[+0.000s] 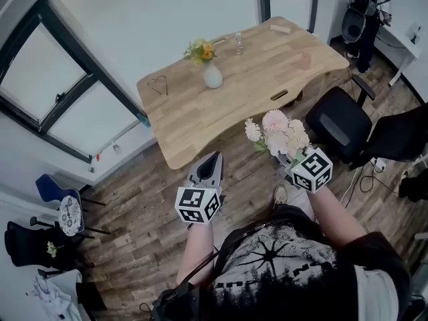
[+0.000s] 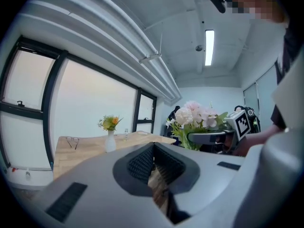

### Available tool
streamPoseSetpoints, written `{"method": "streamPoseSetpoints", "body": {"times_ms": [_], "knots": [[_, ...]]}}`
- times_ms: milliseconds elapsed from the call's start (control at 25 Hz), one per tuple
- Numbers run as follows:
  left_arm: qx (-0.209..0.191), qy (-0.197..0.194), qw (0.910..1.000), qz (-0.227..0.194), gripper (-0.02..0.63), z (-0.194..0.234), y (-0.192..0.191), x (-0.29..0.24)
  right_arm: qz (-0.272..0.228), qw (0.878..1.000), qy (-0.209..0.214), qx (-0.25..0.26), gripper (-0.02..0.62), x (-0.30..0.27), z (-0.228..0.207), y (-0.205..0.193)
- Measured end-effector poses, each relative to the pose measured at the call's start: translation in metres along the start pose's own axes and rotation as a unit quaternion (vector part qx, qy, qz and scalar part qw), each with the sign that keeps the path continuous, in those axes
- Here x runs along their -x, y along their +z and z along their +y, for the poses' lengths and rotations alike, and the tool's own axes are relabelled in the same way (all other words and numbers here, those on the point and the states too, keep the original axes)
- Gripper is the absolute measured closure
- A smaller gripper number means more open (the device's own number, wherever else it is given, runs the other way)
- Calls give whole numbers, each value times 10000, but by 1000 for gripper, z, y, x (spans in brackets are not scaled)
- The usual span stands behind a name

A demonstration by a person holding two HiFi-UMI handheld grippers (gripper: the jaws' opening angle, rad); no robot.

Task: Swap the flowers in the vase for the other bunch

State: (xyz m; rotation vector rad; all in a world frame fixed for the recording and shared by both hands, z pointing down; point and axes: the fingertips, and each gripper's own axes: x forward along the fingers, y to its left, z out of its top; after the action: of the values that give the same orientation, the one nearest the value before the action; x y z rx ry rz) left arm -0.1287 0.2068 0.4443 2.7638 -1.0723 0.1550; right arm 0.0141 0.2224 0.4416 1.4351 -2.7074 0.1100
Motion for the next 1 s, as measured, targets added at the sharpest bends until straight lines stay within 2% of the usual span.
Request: {"method": "streamPoseSetpoints", "body": {"times_ms": [360, 640, 1000], "knots": [[-1, 5, 10000, -83, 592, 8, 3, -13, 14, 9999, 65, 126, 562, -8, -11, 8], [-55, 60, 10000, -14, 592, 15, 6, -45, 11, 9999, 134, 65, 562, -22, -42, 5], [56, 342, 9994, 7, 592, 32, 10, -116, 101, 9977, 635, 222, 561, -73, -104, 7]]}}
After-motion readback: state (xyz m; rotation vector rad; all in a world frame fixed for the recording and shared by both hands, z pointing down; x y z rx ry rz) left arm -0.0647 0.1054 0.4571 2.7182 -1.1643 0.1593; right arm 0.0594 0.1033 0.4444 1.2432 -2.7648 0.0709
